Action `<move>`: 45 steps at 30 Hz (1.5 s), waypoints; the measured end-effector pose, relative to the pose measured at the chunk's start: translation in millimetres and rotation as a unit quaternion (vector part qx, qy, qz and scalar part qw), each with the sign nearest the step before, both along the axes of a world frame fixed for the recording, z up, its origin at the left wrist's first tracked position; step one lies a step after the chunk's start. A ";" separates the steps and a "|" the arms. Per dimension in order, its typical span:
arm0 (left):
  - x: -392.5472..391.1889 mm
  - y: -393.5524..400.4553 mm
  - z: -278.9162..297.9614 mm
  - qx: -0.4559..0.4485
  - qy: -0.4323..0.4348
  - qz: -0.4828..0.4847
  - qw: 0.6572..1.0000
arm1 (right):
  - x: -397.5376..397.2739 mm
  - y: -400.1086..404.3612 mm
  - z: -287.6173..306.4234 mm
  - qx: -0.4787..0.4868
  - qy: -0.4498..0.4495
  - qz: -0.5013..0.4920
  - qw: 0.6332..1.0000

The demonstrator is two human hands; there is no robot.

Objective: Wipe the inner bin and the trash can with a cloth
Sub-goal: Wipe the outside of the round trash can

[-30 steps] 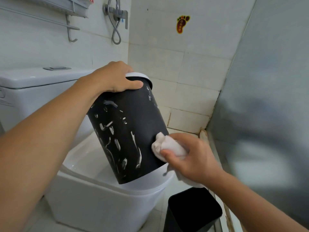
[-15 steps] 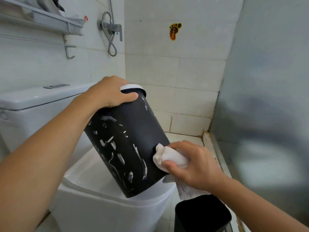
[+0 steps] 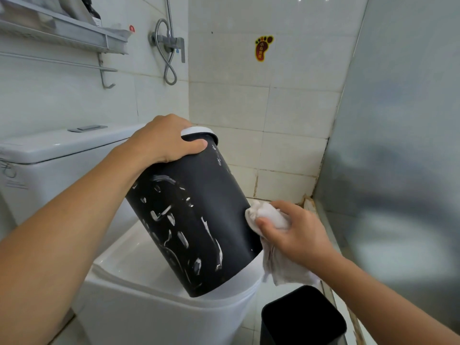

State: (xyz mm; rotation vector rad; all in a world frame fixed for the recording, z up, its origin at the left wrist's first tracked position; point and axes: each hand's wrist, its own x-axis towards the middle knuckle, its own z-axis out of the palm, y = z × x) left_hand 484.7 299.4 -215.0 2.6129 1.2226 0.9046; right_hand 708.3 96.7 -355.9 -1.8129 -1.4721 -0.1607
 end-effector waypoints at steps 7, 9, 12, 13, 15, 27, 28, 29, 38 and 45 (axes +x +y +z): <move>-4.4 7.8 -3.4 0.001 0.001 0.041 0.999 | -27.5 -19.0 -2.3 0.012 -0.098 0.080 0.992; -7.3 6.4 -3.7 0.001 -0.003 0.038 0.999 | -19.7 -9.7 -0.4 0.019 -0.069 0.056 0.996; -7.8 -0.6 -2.9 0.004 -0.003 0.034 0.999 | -5.3 6.1 -1.7 0.023 -0.017 -0.017 0.999; -7.2 -2.2 -3.1 0.006 -0.003 0.036 0.999 | -5.4 7.2 -3.8 0.018 -0.016 -0.031 0.999; -6.3 -2.8 -3.7 0.009 -0.005 0.045 0.999 | -14.3 1.0 -5.0 0.022 -0.021 -0.037 0.999; -11.0 -14.8 -1.9 0.014 -0.012 0.008 1.000 | -8.8 6.9 1.6 0.003 0.055 -0.027 0.998; -9.9 -14.8 -2.2 0.018 -0.012 0.011 1.000 | -9.9 5.7 1.9 -0.001 0.055 -0.030 0.998; -8.5 -13.2 -2.8 0.020 -0.011 0.017 1.000 | -12.5 2.8 2.7 -0.002 0.044 -0.028 0.999; -12.8 5.5 -7.0 0.000 -0.022 0.063 0.998 | -17.3 -6.3 5.7 -0.002 -0.068 0.045 0.997; -24.1 13.5 -11.6 -0.008 -0.028 0.083 0.996 | 1.4 -14.9 -0.8 -0.017 -0.150 0.042 0.988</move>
